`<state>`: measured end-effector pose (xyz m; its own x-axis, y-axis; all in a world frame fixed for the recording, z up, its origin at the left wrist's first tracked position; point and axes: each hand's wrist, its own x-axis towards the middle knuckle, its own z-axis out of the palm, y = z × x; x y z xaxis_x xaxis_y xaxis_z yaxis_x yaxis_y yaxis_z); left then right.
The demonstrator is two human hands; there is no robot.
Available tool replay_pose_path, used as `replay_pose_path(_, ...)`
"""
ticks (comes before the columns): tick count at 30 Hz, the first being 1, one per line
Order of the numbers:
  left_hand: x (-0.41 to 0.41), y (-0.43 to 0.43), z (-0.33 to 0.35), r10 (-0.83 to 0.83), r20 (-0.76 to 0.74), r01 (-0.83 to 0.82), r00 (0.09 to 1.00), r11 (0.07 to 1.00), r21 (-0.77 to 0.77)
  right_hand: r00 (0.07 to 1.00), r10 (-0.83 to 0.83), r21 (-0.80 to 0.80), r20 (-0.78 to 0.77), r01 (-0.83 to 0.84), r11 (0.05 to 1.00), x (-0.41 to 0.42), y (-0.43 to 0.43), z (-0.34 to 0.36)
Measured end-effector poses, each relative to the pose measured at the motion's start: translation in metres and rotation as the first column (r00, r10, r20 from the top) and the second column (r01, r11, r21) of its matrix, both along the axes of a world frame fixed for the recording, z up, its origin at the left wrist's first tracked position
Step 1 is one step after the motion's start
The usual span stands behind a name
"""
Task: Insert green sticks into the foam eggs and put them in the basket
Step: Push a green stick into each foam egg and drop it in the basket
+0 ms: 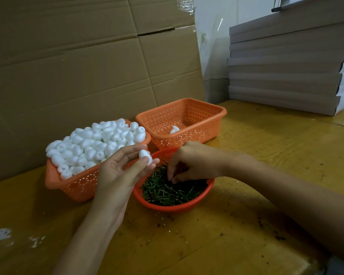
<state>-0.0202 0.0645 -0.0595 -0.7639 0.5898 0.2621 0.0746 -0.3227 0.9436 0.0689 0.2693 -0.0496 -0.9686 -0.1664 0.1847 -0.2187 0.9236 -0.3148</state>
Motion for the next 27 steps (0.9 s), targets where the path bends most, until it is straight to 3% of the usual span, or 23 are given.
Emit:
replay_pose_path(12, -0.0011, 0.0008, -0.0037, 0.03, -0.071, -0.031, 0.997, 0.999, -0.014, 1.0, 0.01, 0.014, -0.01, -0.01, 1.0, 0.0002, -0.0002, -0.0002)
replay_pose_path(27, -0.001, 0.0014, -0.0023, 0.013, -0.023, -0.014, 1.0, 1.0, -0.022, 1.0, 0.01, 0.011, -0.013, -0.01, 1.0, -0.001, 0.0008, -0.0009)
